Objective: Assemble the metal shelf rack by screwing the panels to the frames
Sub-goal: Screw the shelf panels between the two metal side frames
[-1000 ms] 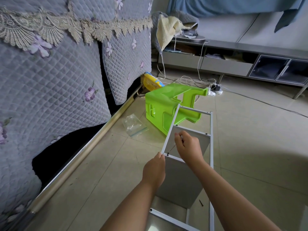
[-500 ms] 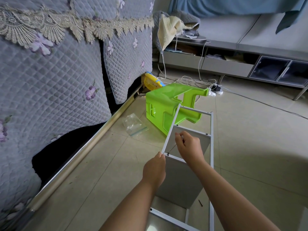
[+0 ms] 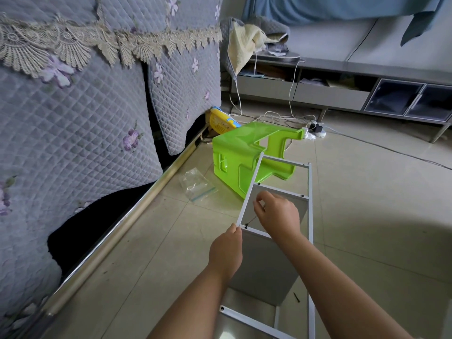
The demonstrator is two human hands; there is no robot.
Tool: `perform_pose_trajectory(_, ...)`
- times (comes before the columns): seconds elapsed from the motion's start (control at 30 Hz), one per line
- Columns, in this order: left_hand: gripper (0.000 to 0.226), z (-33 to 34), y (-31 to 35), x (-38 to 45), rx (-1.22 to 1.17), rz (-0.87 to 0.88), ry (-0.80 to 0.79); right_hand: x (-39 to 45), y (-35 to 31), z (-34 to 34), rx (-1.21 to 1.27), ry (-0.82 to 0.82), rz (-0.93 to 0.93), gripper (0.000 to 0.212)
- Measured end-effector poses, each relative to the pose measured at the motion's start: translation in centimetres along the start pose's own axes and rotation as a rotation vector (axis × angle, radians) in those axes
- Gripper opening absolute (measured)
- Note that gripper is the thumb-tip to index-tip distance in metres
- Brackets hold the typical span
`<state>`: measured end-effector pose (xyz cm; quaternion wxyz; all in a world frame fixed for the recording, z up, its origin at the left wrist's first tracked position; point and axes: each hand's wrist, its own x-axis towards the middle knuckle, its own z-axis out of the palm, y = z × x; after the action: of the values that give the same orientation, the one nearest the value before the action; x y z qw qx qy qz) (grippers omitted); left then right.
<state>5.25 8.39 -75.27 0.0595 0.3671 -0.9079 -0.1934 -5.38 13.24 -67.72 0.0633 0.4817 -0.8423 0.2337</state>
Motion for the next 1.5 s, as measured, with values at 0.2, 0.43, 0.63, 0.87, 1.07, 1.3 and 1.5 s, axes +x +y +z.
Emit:
perform_pose_trajectory(0.2,0.049,0.1,-0.3,0.4,-0.045,-0.046,-0.016,1.2,-0.6,-1.5,-0.113,-0.265,-0.071,0.02)
perform_pose_trajectory(0.43,0.044,0.1,-0.3,0.5,-0.06,-0.066,-0.006,1.7,-1.1,-2.6,-0.176,-0.459,-0.048,0.031)
perform_pose_trajectory(0.63,0.046,0.4,-0.5,0.5,-0.077,-0.051,0.003,1.1,-2.2,-1.9,-0.239,-0.332,0.093,0.043)
perform_pose_trajectory(0.87,0.047,0.5,-0.6,0.6,-0.074,-0.05,0.012,1.2,-0.6,-2.3,0.019,-0.411,0.032,0.017)
perform_pose_trajectory(1.07,0.046,0.9,-0.7,0.6,-0.077,-0.054,0.034,1.1,-0.9,-2.1,-0.23,-0.363,0.095,0.039)
perform_pose_trajectory(1.3,0.045,0.8,-0.8,0.5,-0.085,-0.05,0.013,1.4,-1.2,-2.1,-0.037,-0.485,0.015,0.022)
perform_pose_trajectory(1.5,0.044,0.6,-0.5,0.5,-0.069,-0.066,0.021,1.3,-0.8,-2.2,-0.104,-0.465,0.082,0.028)
